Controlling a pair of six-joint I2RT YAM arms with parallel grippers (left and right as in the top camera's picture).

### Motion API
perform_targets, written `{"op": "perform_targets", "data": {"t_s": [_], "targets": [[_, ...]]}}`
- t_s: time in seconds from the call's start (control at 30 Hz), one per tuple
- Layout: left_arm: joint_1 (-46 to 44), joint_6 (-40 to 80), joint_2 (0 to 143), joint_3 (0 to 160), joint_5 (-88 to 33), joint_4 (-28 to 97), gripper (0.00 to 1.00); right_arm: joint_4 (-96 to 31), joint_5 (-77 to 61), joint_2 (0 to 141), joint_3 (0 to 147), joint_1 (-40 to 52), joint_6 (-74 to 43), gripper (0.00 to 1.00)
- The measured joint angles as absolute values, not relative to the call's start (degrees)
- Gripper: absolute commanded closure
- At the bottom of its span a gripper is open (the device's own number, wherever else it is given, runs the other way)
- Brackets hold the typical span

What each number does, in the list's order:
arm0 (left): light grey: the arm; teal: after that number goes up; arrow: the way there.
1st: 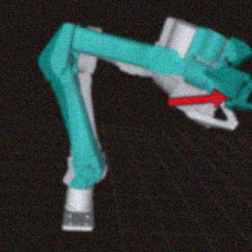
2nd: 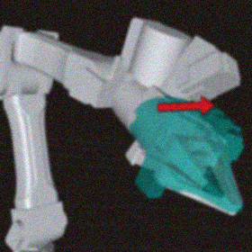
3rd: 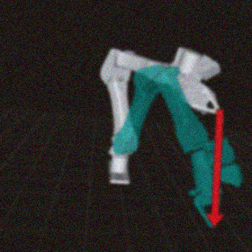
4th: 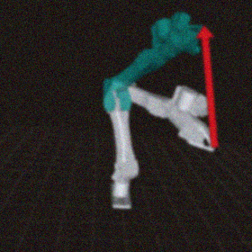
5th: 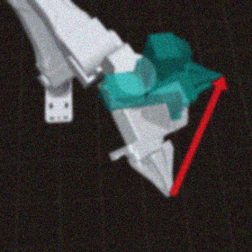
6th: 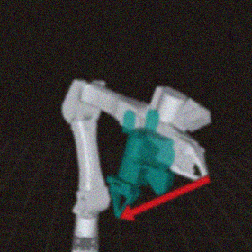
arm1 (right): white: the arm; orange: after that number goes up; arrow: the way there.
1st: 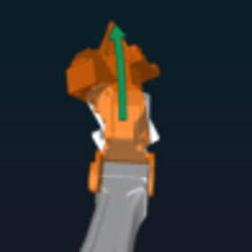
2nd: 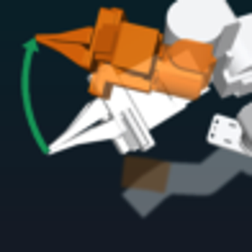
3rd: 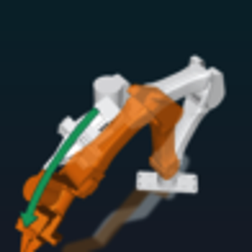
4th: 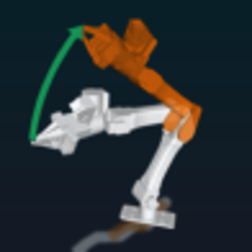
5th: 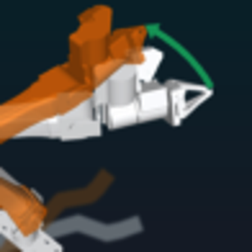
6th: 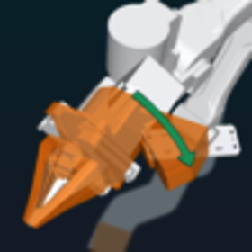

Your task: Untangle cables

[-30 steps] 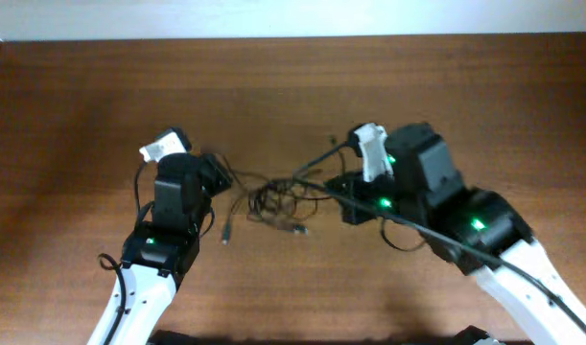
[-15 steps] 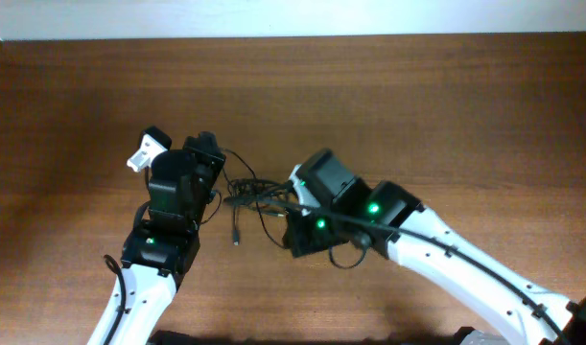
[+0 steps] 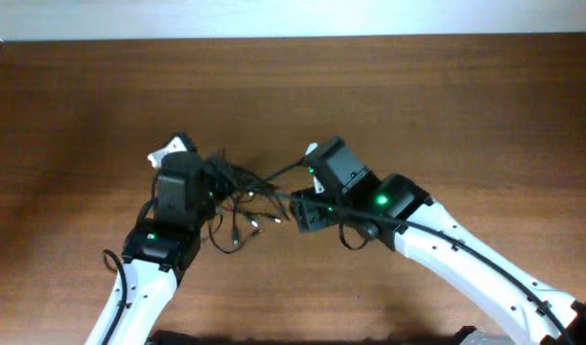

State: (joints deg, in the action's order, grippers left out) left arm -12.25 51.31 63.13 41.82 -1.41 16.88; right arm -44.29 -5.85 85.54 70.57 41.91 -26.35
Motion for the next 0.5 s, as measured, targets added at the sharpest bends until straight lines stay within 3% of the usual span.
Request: {"op": "perform_targets", "data": {"t_s": [0.03, 0.1, 0.13, 0.37, 0.5], "targets": [[-12.23, 50.54, 63.42, 41.6, -1.78, 24.01, 1.0, -44.29, -5.8, 85.56, 70.57, 40.91, -26.35, 0.26], [-12.25, 50.06, 65.14, 41.23, -1.69, 29.58, 1.0, -44.34, -5.85, 85.54, 70.57, 40.01, -26.37, 0.04], [-12.25, 49.84, 66.19, 40.47, -1.69, 31.05, 1.0, -44.45, -5.85, 85.54, 70.57, 39.51, -26.41, 0.01], [-20.58, 48.77, 64.4, 32.82, -4.71, 32.14, 1.0, -47.81, -5.78, 84.9, 70.74, 33.54, -26.17, 0.02], [-21.87, 42.26, 46.98, 32.53, -4.95, 33.34, 1.0, -48.16, -5.78, 84.9, 70.74, 33.58, -26.15, 0.02]]}}
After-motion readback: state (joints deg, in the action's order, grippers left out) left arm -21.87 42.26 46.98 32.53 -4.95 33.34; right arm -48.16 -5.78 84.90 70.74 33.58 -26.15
